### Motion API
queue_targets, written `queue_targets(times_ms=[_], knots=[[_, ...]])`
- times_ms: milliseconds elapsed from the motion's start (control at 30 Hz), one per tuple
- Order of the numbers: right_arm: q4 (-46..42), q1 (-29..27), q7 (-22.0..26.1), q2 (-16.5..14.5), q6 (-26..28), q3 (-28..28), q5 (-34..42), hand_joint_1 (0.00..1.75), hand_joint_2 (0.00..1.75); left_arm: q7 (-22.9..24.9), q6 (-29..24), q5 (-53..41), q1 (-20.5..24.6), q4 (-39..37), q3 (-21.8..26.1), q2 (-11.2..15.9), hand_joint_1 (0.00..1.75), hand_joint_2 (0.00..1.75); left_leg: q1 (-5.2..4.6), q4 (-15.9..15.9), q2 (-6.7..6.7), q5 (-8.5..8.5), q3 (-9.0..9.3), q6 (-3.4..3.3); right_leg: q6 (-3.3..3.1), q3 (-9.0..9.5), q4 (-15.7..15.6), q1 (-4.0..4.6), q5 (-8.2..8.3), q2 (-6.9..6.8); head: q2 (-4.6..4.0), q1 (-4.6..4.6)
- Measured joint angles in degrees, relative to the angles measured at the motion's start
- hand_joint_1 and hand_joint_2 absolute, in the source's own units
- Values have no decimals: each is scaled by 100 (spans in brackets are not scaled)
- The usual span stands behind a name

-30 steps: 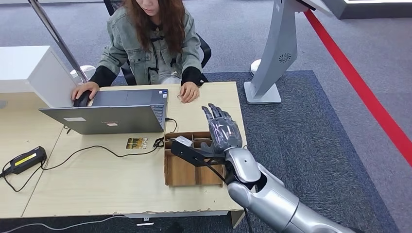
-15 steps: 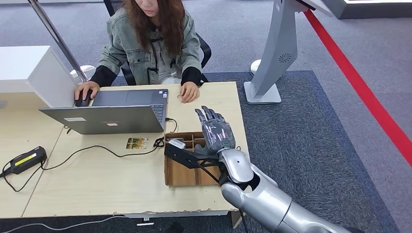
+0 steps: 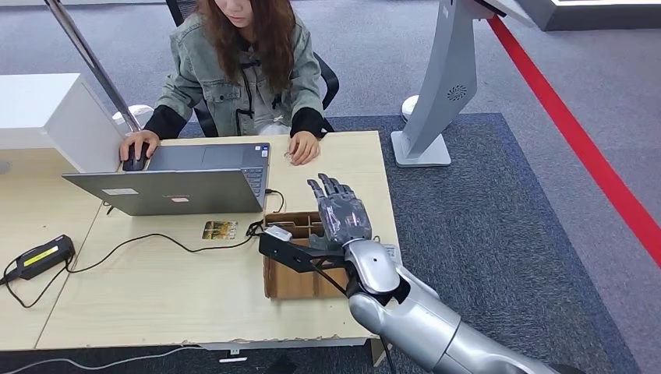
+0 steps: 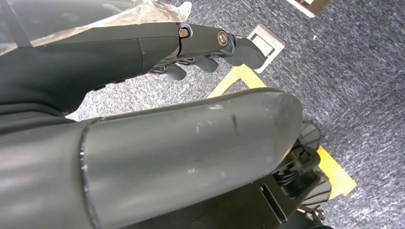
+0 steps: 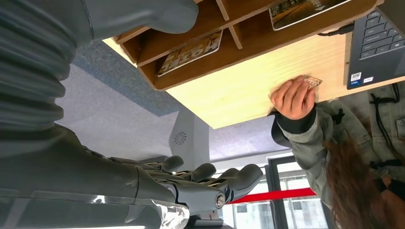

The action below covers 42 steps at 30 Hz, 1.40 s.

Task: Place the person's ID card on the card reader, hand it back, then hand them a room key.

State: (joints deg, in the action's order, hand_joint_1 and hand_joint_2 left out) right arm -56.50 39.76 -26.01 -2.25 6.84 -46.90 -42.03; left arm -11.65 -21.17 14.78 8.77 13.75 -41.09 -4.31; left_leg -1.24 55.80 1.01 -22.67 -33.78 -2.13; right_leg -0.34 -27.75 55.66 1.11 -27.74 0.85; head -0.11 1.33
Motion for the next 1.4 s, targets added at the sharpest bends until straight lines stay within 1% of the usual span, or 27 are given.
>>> queue_targets(times_ms=[767,1400], knots=[[233,22,12,-96,0,-44,86,30,175,0,-32,-1,-10,0,135,-2,0,0,0,0,0,0,0,0,0,0,0,0,0,0,0,0],[337,46,-107,-103,-1,-44,103,28,175,0,37,13,-61,0,233,31,0,0,0,0,0,1,0,1,0,0,0,0,0,0,0,0]])
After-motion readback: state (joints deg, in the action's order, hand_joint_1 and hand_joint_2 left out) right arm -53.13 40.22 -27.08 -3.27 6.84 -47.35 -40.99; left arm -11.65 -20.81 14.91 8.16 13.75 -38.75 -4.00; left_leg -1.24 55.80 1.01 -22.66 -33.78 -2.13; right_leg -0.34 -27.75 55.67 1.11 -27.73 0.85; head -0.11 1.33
